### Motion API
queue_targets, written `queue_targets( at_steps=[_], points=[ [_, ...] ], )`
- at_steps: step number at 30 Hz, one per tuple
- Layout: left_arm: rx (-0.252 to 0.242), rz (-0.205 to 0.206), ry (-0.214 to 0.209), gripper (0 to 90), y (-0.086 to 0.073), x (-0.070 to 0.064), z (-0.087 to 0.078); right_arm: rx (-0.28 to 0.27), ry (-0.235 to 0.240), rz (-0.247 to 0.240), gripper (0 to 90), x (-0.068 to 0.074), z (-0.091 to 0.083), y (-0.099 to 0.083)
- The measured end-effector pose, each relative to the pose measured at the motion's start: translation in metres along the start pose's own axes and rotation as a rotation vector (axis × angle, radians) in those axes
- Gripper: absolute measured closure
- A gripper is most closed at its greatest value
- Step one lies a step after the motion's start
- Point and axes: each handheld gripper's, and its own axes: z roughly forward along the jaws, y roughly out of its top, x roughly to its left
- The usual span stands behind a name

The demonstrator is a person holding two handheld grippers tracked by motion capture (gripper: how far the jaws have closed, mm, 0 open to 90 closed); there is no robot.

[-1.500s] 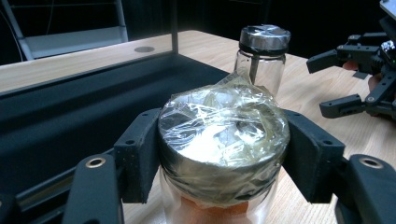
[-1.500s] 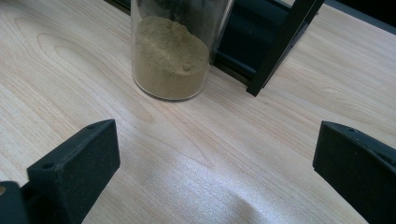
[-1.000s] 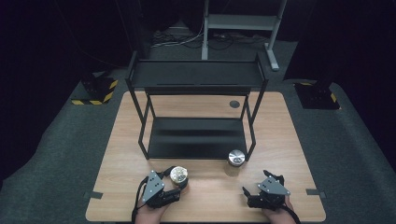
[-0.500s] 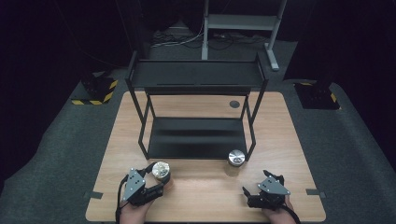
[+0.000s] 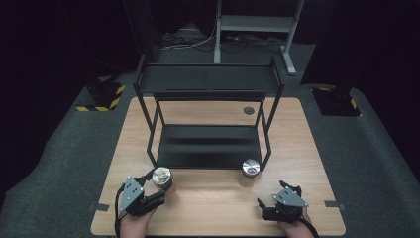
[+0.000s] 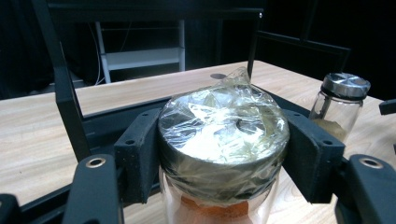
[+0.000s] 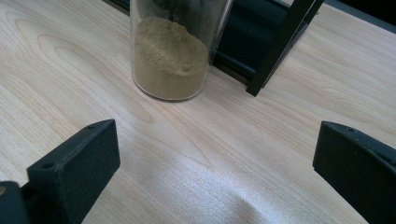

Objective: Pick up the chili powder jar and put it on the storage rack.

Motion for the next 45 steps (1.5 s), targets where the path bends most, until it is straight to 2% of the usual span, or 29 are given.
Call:
queue_targets(
  at_steps=[11, 14, 17, 18, 23, 28, 39, 45],
  points=[
    [-0.025, 0.038, 0.009, 34.7, 0.026, 0.0, 0.001, -0.002, 0.002, 0.001, 0.0, 0.0, 0.0, 0.0],
    [-0.044, 0.039, 0.007, 34.8, 0.038, 0.002, 0.003, -0.006, 0.003, 0.008, 0.0, -0.001, -0.001, -0.001],
    [-0.052, 0.036, 0.003, 34.8, 0.044, 0.003, 0.004, -0.004, 0.006, 0.011, 0.0, -0.002, -0.001, -0.001],
    [-0.056, 0.041, 0.002, 34.7, 0.051, 0.004, 0.007, -0.003, 0.006, 0.01, 0.0, -0.002, -0.001, -0.001],
    [-0.073, 0.034, -0.005, 34.7, 0.059, 0.006, 0.01, -0.004, 0.007, 0.004, 0.0, -0.002, 0.0, -0.001],
    [-0.076, 0.051, -0.003, 34.7, 0.071, 0.006, 0.015, -0.005, 0.006, -0.003, 0.0, -0.001, 0.0, -0.001],
    [-0.1, 0.041, -0.004, 34.7, 0.094, 0.012, 0.026, -0.004, 0.007, 0.006, 0.0, -0.002, -0.001, -0.001],
    [-0.107, 0.052, 0.007, 34.7, 0.106, 0.014, 0.031, -0.003, 0.009, 0.006, 0.0, -0.002, -0.001, -0.001]
  ],
)
